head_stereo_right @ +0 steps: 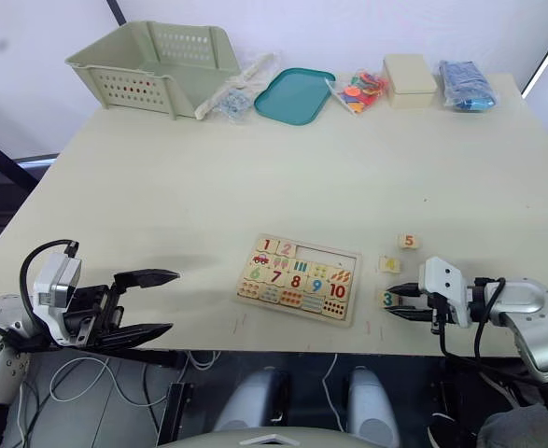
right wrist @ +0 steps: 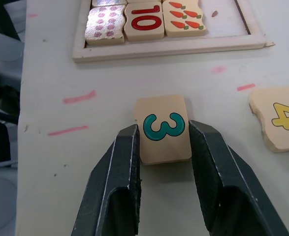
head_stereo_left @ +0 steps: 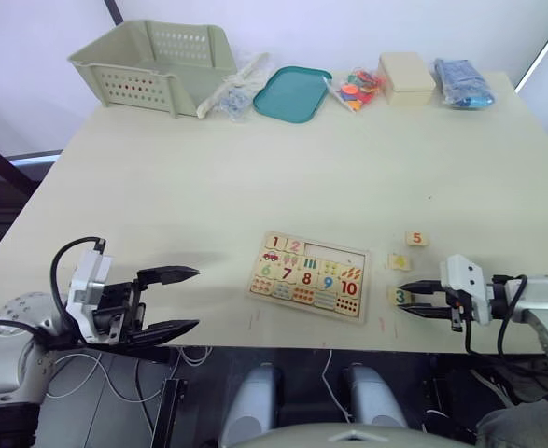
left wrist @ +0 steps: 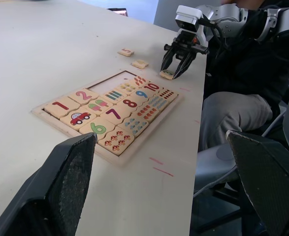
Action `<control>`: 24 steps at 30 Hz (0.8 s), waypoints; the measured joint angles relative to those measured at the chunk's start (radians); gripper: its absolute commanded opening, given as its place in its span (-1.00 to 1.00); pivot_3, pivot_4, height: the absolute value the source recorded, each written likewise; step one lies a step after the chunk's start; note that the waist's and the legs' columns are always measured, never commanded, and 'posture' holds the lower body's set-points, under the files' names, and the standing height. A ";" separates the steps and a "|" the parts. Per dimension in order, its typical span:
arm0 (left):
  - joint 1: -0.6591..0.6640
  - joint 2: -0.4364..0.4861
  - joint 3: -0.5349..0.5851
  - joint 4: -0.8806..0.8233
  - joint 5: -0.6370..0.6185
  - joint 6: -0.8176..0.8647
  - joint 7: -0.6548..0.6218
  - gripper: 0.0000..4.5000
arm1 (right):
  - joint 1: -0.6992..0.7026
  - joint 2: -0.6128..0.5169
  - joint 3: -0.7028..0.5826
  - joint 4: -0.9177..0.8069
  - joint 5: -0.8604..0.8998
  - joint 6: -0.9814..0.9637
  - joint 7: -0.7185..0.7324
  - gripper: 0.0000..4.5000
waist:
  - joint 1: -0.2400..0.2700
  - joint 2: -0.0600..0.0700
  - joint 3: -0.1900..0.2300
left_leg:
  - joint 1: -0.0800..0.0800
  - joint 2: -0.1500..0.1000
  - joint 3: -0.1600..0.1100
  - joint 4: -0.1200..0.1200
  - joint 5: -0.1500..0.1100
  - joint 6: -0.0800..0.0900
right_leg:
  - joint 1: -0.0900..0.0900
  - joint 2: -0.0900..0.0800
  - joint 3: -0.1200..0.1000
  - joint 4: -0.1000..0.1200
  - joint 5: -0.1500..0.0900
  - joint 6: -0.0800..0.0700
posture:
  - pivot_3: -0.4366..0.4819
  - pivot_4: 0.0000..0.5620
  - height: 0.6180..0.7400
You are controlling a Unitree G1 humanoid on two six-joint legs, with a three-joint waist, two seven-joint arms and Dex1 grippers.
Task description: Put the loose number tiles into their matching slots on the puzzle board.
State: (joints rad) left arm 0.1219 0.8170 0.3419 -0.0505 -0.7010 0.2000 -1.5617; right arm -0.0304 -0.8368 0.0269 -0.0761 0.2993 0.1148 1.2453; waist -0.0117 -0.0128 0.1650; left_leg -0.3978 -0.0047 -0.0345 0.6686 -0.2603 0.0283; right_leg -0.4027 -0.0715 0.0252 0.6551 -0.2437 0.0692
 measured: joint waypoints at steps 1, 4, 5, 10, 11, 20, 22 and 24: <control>0.000 -0.003 0.000 -0.002 -0.001 0.000 0.003 1.00 | -0.004 -0.006 -0.001 -0.012 0.001 0.011 0.000 -0.61 | 0.000 0.000 0.000 | 0.000 0.000 0.000 0.000 0.000 0.000 | 0.000 0.000 0.000 0.000 0.000 0.000 | -0.05 -0.47 1.00; 0.000 -0.011 0.001 -0.008 -0.004 0.000 0.013 1.00 | -0.025 -0.022 -0.001 -0.065 0.014 0.061 -0.006 -0.61 | -0.001 0.000 0.000 | 0.000 0.000 0.000 0.000 0.000 0.000 | 0.000 0.000 0.000 0.000 0.000 0.000 | -0.05 -0.47 1.00; 0.002 -0.015 0.002 -0.010 -0.008 0.000 0.019 1.00 | -0.043 -0.030 -0.001 -0.104 0.025 0.106 -0.017 -0.61 | -0.002 0.000 0.000 | 0.000 0.001 0.000 0.000 0.000 0.000 | 0.000 0.000 0.000 0.000 0.000 0.000 | -0.05 -0.47 1.00; 0.013 -0.025 0.012 -0.030 -0.012 0.006 0.046 1.00 | -0.184 -0.083 0.012 -0.298 0.061 0.362 -0.089 -0.61 | -0.001 0.001 0.001 | 0.000 0.001 0.000 0.000 0.000 0.000 | -0.001 0.000 0.000 0.000 0.000 0.000 | -0.05 -0.47 1.00; 0.023 -0.029 0.020 -0.034 -0.016 0.008 0.055 1.00 | -0.247 -0.107 0.051 -0.324 0.057 0.443 -0.100 -0.61 | -0.002 0.002 0.001 | -0.001 0.001 0.000 0.000 0.000 0.000 | -0.001 -0.001 0.000 0.000 0.000 0.000 | -0.05 -0.47 1.00; 0.057 -0.059 0.051 -0.072 -0.037 0.012 0.105 1.00 | -0.847 -0.078 0.347 -0.432 0.113 1.064 -0.132 -0.61 | -0.001 0.003 0.002 | -0.005 0.002 0.000 -0.002 0.000 -0.001 | -0.007 -0.002 -0.002 0.000 -0.001 -0.004 | -0.05 -0.47 1.00; 0.060 -0.060 0.052 -0.077 -0.039 0.012 0.109 1.00 | -0.917 -0.035 0.393 -0.412 0.119 1.140 -0.152 -0.61 | -0.003 0.003 0.002 | -0.005 0.001 0.000 -0.002 0.000 -0.001 | -0.007 -0.002 -0.002 0.001 -0.001 -0.004 | -0.05 -0.47 1.00; 0.060 -0.062 0.053 -0.081 -0.040 0.012 0.120 1.00 | -0.997 0.012 0.443 -0.368 0.119 1.224 -0.186 -0.61 | -0.004 0.003 0.002 | -0.005 0.001 0.000 -0.002 0.000 -0.001 | -0.007 -0.002 -0.002 0.001 -0.001 -0.004 | -0.05 -0.47 1.00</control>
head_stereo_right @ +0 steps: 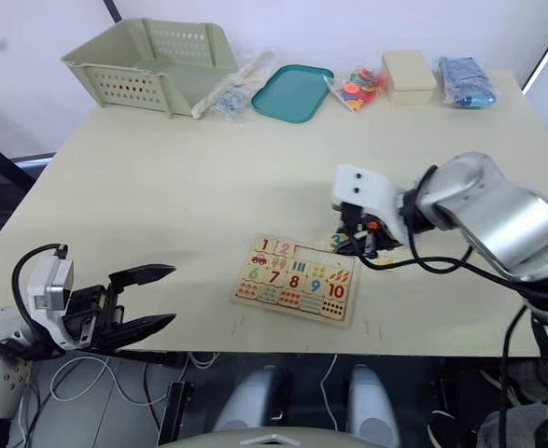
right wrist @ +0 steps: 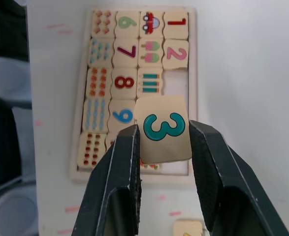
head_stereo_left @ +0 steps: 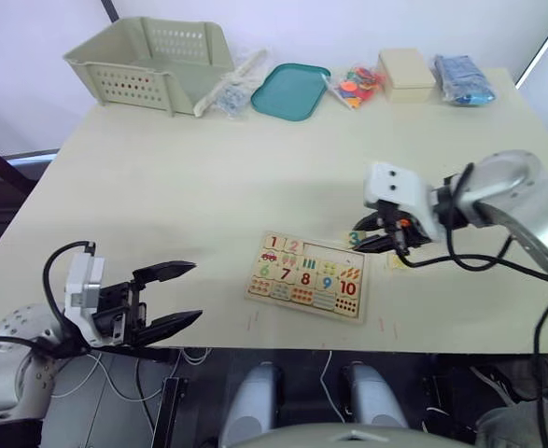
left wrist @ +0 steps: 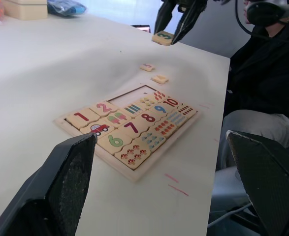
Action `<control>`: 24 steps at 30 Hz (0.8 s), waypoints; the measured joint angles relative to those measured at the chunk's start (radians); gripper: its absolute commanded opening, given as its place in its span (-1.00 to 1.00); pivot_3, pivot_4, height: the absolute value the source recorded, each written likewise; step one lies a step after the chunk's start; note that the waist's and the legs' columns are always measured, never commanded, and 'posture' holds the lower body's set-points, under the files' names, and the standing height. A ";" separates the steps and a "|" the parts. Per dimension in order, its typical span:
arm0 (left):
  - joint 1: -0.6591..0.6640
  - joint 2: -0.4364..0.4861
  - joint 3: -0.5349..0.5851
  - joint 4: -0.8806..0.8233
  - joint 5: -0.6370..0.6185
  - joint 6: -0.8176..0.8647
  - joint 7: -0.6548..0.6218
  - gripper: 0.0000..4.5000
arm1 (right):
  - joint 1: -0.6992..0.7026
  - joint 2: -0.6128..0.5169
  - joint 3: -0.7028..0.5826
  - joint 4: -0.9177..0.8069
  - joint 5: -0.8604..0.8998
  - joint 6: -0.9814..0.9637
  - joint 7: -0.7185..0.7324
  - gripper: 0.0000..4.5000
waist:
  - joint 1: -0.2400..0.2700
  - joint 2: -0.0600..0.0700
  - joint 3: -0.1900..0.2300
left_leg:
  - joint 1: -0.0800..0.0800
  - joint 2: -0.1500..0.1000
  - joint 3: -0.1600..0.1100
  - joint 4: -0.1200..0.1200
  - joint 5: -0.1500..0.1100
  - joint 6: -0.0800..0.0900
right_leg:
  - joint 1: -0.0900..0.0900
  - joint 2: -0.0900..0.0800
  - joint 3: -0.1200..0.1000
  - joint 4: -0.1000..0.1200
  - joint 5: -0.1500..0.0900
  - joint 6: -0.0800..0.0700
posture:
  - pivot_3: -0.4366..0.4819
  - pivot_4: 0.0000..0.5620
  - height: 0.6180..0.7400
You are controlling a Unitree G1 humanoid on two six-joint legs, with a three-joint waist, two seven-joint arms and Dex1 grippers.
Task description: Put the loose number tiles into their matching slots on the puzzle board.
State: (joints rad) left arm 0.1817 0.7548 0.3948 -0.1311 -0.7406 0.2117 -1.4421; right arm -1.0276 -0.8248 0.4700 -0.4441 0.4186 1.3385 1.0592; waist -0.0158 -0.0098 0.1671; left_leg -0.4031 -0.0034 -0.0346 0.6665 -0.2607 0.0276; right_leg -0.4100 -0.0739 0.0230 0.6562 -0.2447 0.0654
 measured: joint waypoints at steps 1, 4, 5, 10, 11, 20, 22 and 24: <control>0.001 -0.002 0.001 -0.002 -0.001 0.000 0.004 1.00 | -0.034 0.026 0.016 0.026 0.000 0.040 -0.019 -0.61 | 0.000 0.000 0.000 | 0.000 0.000 0.000 0.000 0.000 0.000 | 0.000 0.000 0.000 0.000 0.000 0.000 | -0.05 -0.47 1.00; 0.002 -0.005 0.006 -0.005 -0.003 0.000 0.014 1.00 | -0.093 0.082 0.075 0.079 0.000 0.118 -0.063 -0.61 | 0.000 0.000 0.000 | -0.002 0.000 0.000 0.000 0.000 0.000 | -0.002 0.000 0.000 0.001 0.000 0.000 | -0.05 -0.47 1.00; 0.001 -0.006 0.008 -0.006 -0.006 0.000 0.022 1.00 | -0.109 0.111 0.096 0.098 0.000 0.142 -0.083 -0.61 | -0.001 0.000 0.000 | -0.003 0.000 0.000 0.000 0.000 0.000 | -0.004 0.000 0.000 0.001 0.000 0.000 | -0.05 -0.47 1.00; 0.001 -0.008 0.023 -0.007 -0.009 0.000 0.033 1.00 | -0.134 0.190 0.144 0.166 0.001 0.199 -0.155 -0.61 | -0.002 0.000 0.000 | -0.010 -0.001 -0.001 0.002 0.000 -0.001 | -0.010 0.000 -0.001 0.002 0.001 0.000 | -0.05 -0.47 1.00; 0.001 -0.009 0.025 -0.007 -0.009 -0.001 0.033 1.00 | -0.134 0.212 0.146 0.181 0.001 0.209 -0.171 -0.61 | -0.002 0.000 0.000 | -0.010 -0.001 -0.001 0.002 0.000 -0.001 | -0.010 0.000 -0.001 0.002 0.001 0.000 | -0.05 -0.47 1.00; 0.021 -0.030 0.028 -0.009 -0.010 -0.001 0.052 1.00 | -0.099 0.337 0.142 0.255 0.002 0.235 -0.301 -0.61 | -0.004 0.000 0.000 | -0.011 -0.002 -0.002 0.002 0.000 -0.001 | -0.011 0.000 -0.002 0.003 0.001 0.000 | -0.05 -0.47 1.00; 0.023 -0.030 0.030 -0.009 -0.011 -0.001 0.053 1.00 | -0.088 0.345 0.134 0.264 0.002 0.237 -0.317 -0.61 | -0.004 0.000 0.000 | -0.011 -0.002 -0.002 0.002 0.000 -0.001 | -0.011 0.000 -0.002 0.003 0.001 0.000 | -0.05 -0.47 1.00; 0.027 -0.031 0.032 -0.009 -0.011 -0.001 0.055 1.00 | -0.075 0.358 0.118 0.268 0.002 0.237 -0.335 -0.61 | -0.005 0.000 0.000 | -0.011 -0.002 -0.002 0.002 0.000 -0.001 | -0.011 0.000 -0.002 0.003 0.001 0.000 | -0.05 -0.47 1.00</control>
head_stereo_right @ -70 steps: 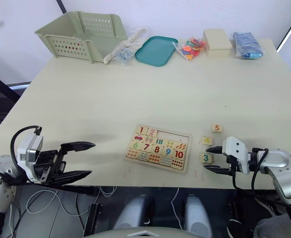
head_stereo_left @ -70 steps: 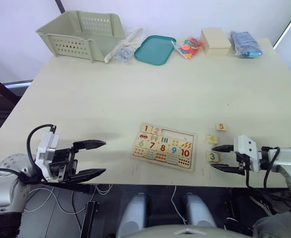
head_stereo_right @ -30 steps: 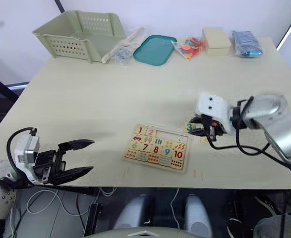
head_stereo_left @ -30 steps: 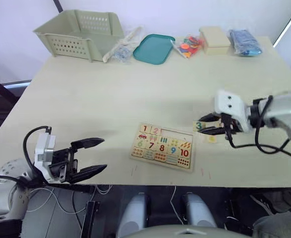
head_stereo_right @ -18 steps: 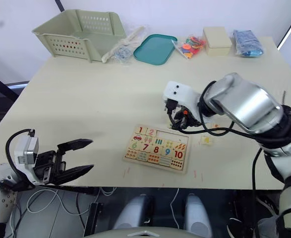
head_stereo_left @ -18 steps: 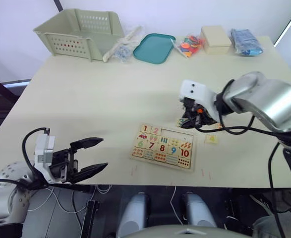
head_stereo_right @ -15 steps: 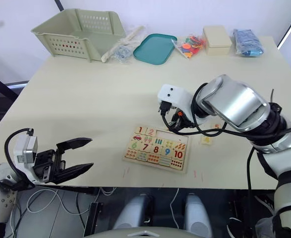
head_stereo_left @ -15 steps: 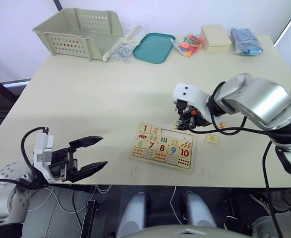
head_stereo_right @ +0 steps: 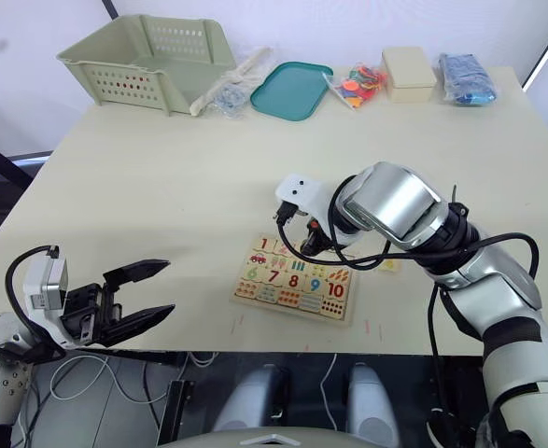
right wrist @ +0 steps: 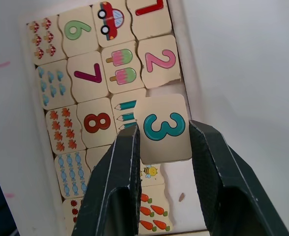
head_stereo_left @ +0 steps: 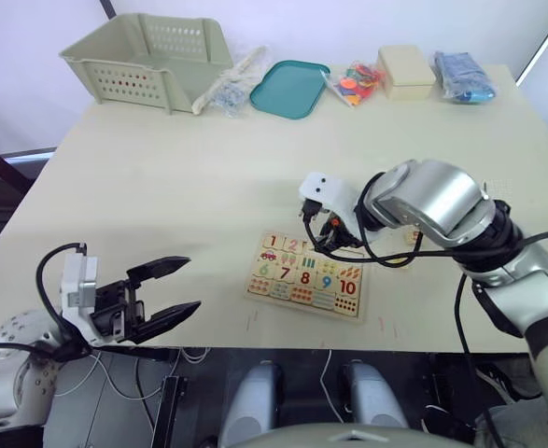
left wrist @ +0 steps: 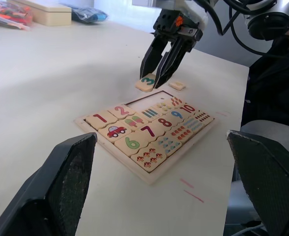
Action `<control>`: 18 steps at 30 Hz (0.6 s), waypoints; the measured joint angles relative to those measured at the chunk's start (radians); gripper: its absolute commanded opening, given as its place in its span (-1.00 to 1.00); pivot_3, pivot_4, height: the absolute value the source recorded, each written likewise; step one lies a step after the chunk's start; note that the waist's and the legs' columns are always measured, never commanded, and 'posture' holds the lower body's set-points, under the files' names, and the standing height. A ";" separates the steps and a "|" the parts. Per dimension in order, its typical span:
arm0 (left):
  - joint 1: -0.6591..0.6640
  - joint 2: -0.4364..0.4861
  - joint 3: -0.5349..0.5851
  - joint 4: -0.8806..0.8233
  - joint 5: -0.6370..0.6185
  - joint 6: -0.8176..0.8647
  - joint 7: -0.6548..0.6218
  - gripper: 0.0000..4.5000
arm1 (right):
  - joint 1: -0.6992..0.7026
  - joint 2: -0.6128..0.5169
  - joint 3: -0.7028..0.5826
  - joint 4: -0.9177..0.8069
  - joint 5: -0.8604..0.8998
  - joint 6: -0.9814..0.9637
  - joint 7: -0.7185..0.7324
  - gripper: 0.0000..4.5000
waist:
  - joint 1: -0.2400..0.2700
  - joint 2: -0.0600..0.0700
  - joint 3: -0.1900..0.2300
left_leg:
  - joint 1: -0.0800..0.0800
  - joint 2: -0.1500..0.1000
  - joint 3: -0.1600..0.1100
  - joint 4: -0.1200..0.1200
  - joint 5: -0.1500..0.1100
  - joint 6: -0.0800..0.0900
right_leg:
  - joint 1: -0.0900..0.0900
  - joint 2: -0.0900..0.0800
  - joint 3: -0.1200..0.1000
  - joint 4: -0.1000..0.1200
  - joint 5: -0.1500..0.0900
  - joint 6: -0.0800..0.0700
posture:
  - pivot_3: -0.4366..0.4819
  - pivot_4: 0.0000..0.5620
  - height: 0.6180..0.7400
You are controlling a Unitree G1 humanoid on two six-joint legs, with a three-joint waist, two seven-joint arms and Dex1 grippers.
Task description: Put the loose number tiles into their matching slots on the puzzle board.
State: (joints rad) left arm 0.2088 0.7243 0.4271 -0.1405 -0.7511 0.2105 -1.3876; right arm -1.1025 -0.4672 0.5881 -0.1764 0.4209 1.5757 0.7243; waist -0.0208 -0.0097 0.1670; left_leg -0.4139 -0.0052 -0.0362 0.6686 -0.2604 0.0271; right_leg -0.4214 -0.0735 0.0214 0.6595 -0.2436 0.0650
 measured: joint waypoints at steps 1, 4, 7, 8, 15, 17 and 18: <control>0.001 0.000 0.002 0.000 0.000 0.000 0.001 1.00 | 0.008 0.004 -0.005 0.000 0.001 0.000 -0.013 -0.61 | -0.001 0.000 0.000 | 0.000 0.000 0.000 0.000 0.000 0.000 | 0.000 0.000 0.000 0.000 0.000 0.000 | -0.05 -0.47 1.00; 0.003 -0.001 0.003 0.000 -0.001 0.000 0.010 1.00 | 0.031 0.016 -0.019 0.004 -0.001 -0.006 -0.037 -0.61 | -0.002 0.000 0.000 | 0.000 0.000 0.000 0.000 0.000 0.000 | 0.000 0.000 0.000 0.000 0.000 0.000 | -0.05 -0.47 1.00; 0.003 -0.004 0.003 -0.002 -0.002 0.001 0.015 1.00 | 0.054 0.041 -0.020 0.029 -0.002 -0.014 -0.063 -0.61 | -0.007 0.000 0.000 | 0.000 0.000 0.000 0.000 0.000 0.000 | 0.000 0.001 0.000 0.000 0.000 0.000 | -0.05 -0.47 1.00; 0.003 -0.004 0.003 -0.002 -0.003 0.001 0.017 1.00 | 0.058 0.043 -0.020 0.031 -0.002 -0.017 -0.070 -0.61 | -0.008 0.000 0.000 | 0.000 0.000 0.000 0.000 0.000 0.000 | 0.000 0.001 0.000 0.001 0.000 0.000 | -0.05 -0.47 1.00; 0.000 -0.004 0.003 -0.002 -0.004 0.002 0.018 1.00 | 0.065 0.043 -0.019 0.037 -0.002 -0.046 -0.093 -0.61 | -0.020 0.000 0.000 | 0.000 0.000 -0.001 0.000 0.000 0.000 | 0.000 0.002 0.000 0.001 0.000 0.000 | -0.05 -0.47 1.00; 0.000 -0.004 0.003 -0.002 -0.004 0.002 0.018 1.00 | 0.070 0.043 -0.018 0.039 -0.003 -0.054 -0.098 -0.61 | -0.021 0.000 0.000 | 0.000 0.000 -0.001 0.000 0.000 0.000 | 0.000 0.002 0.000 0.001 0.000 0.000 | -0.05 -0.47 1.00; 0.001 -0.004 0.003 -0.002 -0.004 0.002 0.018 1.00 | 0.071 0.043 -0.017 0.041 -0.003 -0.056 -0.099 -0.61 | -0.021 0.000 0.000 | 0.000 0.000 -0.001 0.000 0.000 0.000 | 0.000 0.002 0.000 0.001 0.000 0.000 | -0.05 -0.47 1.00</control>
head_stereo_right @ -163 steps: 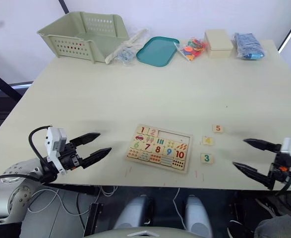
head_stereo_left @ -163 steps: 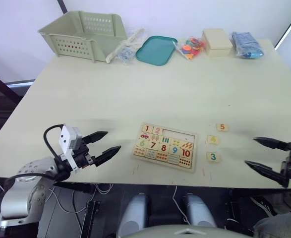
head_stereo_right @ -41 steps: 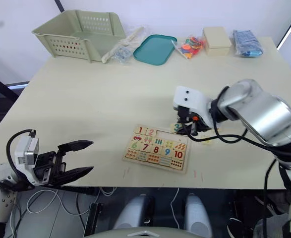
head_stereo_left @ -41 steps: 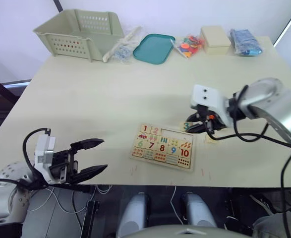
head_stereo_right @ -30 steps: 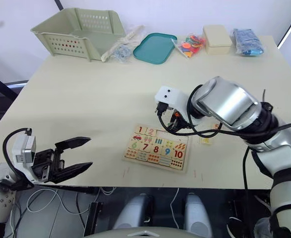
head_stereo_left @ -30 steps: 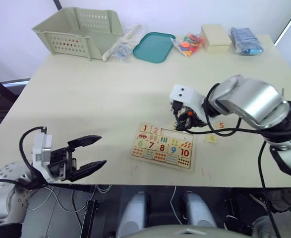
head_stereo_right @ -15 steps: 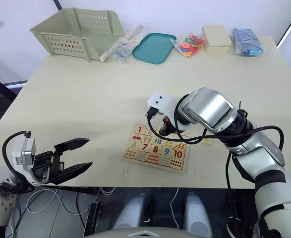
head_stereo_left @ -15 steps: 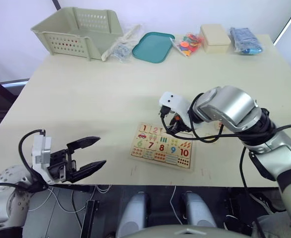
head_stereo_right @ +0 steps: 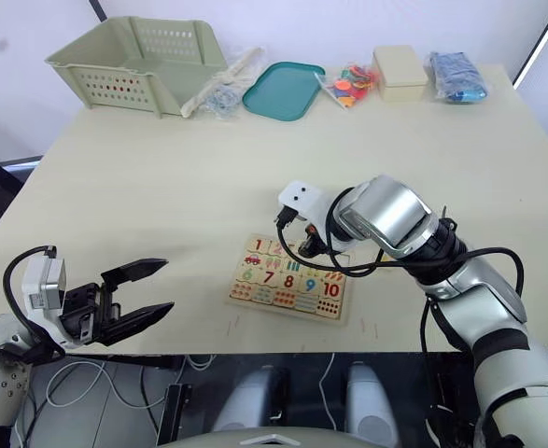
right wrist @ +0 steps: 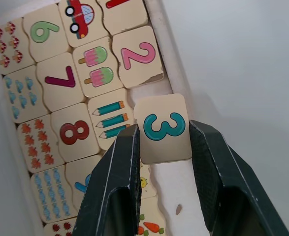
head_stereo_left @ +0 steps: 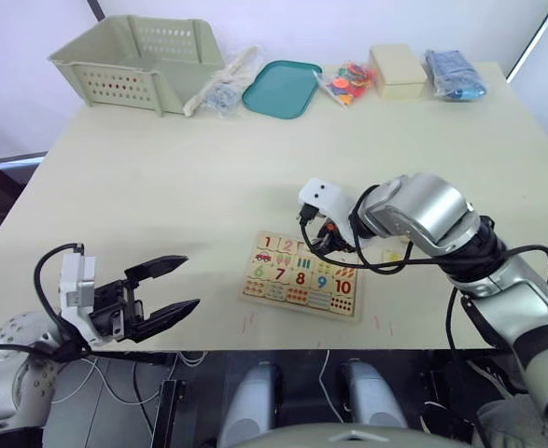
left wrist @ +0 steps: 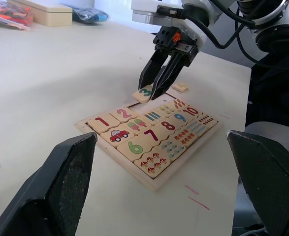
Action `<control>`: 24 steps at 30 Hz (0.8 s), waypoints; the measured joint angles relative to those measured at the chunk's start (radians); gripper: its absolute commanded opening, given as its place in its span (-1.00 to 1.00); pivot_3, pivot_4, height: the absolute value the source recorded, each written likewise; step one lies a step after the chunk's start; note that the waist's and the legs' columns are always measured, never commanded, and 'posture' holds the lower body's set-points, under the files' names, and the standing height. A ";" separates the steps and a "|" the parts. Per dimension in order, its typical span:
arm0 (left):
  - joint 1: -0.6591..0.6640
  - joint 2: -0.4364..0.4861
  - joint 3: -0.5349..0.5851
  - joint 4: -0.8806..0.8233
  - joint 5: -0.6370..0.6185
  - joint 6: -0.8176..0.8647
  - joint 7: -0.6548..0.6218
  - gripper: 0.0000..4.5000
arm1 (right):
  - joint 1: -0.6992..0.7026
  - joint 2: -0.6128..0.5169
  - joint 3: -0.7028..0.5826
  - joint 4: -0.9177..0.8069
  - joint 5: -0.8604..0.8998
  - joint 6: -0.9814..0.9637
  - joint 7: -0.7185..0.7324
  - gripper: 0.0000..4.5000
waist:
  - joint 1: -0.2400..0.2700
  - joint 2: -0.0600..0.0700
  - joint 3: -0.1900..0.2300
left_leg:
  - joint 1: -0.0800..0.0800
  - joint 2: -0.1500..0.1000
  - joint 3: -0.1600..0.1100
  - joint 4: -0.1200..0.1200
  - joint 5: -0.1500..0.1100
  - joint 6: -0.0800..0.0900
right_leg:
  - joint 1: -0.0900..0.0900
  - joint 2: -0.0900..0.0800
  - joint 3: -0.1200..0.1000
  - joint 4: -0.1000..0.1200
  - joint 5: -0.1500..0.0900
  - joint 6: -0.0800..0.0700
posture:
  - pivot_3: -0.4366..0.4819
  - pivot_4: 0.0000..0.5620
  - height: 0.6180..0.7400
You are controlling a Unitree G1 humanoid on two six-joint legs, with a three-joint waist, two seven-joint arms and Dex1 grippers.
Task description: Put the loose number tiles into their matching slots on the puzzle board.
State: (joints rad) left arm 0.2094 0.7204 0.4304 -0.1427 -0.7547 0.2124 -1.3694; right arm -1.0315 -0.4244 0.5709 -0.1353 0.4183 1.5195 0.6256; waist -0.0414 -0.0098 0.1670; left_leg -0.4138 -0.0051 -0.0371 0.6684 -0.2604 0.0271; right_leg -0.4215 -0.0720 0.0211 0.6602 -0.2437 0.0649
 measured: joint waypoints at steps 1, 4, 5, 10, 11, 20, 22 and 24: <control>0.001 0.000 0.000 0.000 0.000 0.000 0.000 1.00 | 0.001 0.000 0.001 0.002 0.000 -0.004 -0.001 -0.61 | 0.000 0.000 0.000 | 0.000 0.000 0.000 0.000 0.000 0.000 | 0.000 0.000 0.000 0.000 0.000 0.000 | -0.05 -0.47 1.00; 0.005 -0.001 0.000 -0.001 0.000 0.000 0.001 1.00 | 0.001 0.000 0.003 0.005 0.000 -0.017 -0.001 -0.61 | 0.000 0.000 0.000 | 0.000 0.000 0.000 0.000 0.000 0.000 | 0.000 0.000 0.000 0.000 0.000 0.000 | -0.05 -0.47 1.00; 0.007 -0.001 0.000 -0.001 0.000 0.000 0.001 1.00 | 0.001 0.000 0.004 0.005 0.000 -0.021 -0.001 -0.61 | 0.000 0.000 0.000 | 0.000 0.000 0.000 0.000 0.000 0.000 | 0.000 0.000 0.000 0.000 0.000 0.000 | -0.05 -0.47 1.00; 0.010 -0.002 0.000 -0.001 0.000 0.000 0.004 1.00 | 0.001 0.000 0.011 0.007 0.000 -0.036 0.000 -0.61 | 0.000 0.000 0.000 | 0.000 0.000 0.000 0.000 0.000 0.000 | 0.000 0.000 0.000 0.000 0.000 0.000 | -0.05 -0.47 1.00; 0.011 -0.002 0.000 -0.002 0.000 0.000 0.004 1.00 | 0.001 0.000 0.011 0.007 0.000 -0.038 0.001 -0.61 | 0.000 0.000 0.000 | 0.000 0.000 0.000 0.000 0.000 0.000 | 0.000 0.000 0.000 0.000 0.000 0.000 | -0.05 -0.47 1.00; 0.022 -0.007 0.000 -0.004 0.000 0.000 0.013 1.00 | 0.001 -0.004 0.030 0.023 -0.003 -0.060 0.007 -0.61 | 0.000 0.000 0.000 | 0.000 0.000 0.000 0.000 0.000 0.000 | 0.000 0.000 0.000 0.000 0.000 0.000 | -0.05 -0.47 1.00; 0.021 -0.007 0.000 -0.004 0.000 0.000 0.015 1.00 | 0.001 -0.004 0.041 0.027 -0.009 -0.068 0.012 -0.61 | 0.000 0.000 0.000 | 0.000 0.000 0.000 0.000 0.000 0.000 | 0.000 0.000 0.000 0.000 0.000 0.000 | -0.05 -0.47 1.00; 0.021 -0.007 0.000 -0.004 0.000 0.000 0.017 1.00 | 0.001 -0.004 0.043 0.027 -0.010 -0.073 0.016 -0.61 | 0.000 0.000 0.000 | 0.000 0.000 0.000 0.000 0.000 0.000 | 0.000 0.000 0.000 0.000 0.000 0.000 | -0.05 -0.47 1.00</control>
State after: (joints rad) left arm 0.2306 0.7138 0.4305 -0.1468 -0.7547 0.2122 -1.3521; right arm -1.0301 -0.4287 0.6142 -0.1083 0.4078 1.4461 0.6419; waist -0.0414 -0.0098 0.1670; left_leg -0.4138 -0.0049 -0.0372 0.6684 -0.2604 0.0271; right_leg -0.4215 -0.0721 0.0211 0.6601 -0.2437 0.0648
